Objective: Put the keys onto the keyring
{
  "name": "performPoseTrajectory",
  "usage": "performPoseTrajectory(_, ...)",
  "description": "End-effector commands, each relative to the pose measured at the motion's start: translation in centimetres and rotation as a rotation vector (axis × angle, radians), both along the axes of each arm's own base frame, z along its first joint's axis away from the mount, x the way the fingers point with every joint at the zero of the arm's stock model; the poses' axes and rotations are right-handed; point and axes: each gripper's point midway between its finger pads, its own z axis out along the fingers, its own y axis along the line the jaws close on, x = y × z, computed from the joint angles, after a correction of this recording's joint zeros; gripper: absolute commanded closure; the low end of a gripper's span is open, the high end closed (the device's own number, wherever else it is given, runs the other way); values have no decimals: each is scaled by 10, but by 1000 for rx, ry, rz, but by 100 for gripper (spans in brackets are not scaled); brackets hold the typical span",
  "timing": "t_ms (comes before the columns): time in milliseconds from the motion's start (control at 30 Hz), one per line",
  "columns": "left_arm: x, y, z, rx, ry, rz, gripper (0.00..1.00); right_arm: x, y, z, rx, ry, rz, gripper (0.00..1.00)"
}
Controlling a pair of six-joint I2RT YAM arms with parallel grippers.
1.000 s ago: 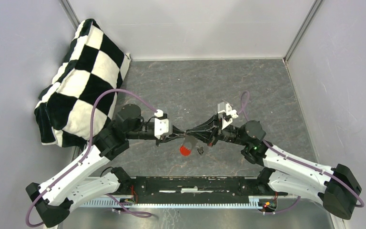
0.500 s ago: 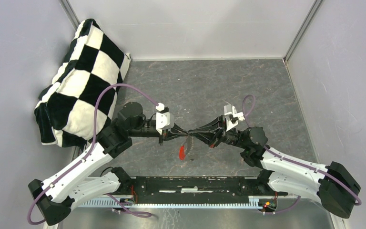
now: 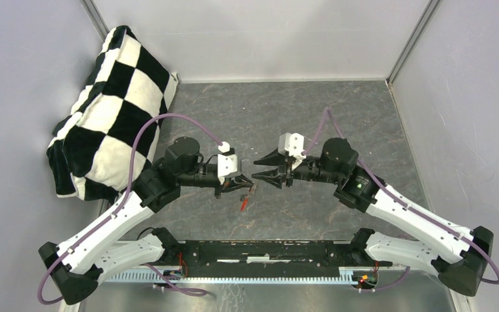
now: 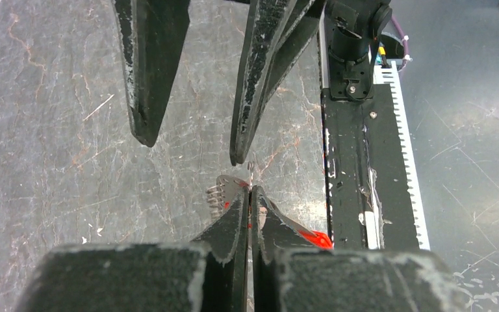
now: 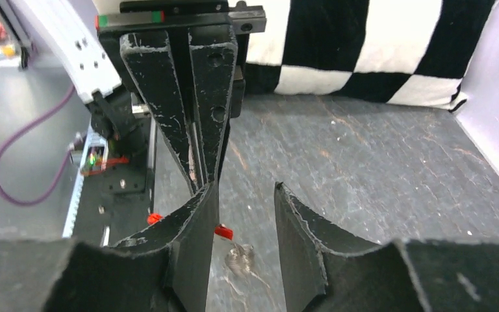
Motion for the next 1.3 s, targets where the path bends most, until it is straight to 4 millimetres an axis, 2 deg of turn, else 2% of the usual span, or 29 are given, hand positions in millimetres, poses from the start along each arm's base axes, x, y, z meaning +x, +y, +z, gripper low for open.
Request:
performPoseTrajectory(0, 4, 0, 16, -3, -85, -13, 98, -13, -6, -35, -251, -23, 124, 56)
performPoseTrajectory(133, 6, 1, 15, 10, -90, -10, 98, -19, -1, -36, -287, -14, 190, 60)
performPoseTrajectory(400, 4, 1, 14, 10, -96, -20, 98, -16, 2, -26, -289, -18, 193, 68)
performPoseTrajectory(567, 4, 2, 14, 9, -105, -20, 98, -24, 5, -24, -284, 4, 242, 63)
performPoseTrajectory(733, 4, 3, 12, 13, -114, -16, 98, -28, 4, -26, -287, 24, 261, 61)
performPoseTrajectory(1067, 1, 3, 15, -2, -116, -30, 98, -14, 14, -27, -276, 35, 212, 70)
performPoseTrajectory(1200, 0, 3, 13, 0, -113, -34, 98, -12, 15, -21, -262, 21, 202, 82)
performPoseTrajectory(1267, -1, 3, 11, 3, -110, -36, 98, -10, 15, -18, -250, 15, 191, 85)
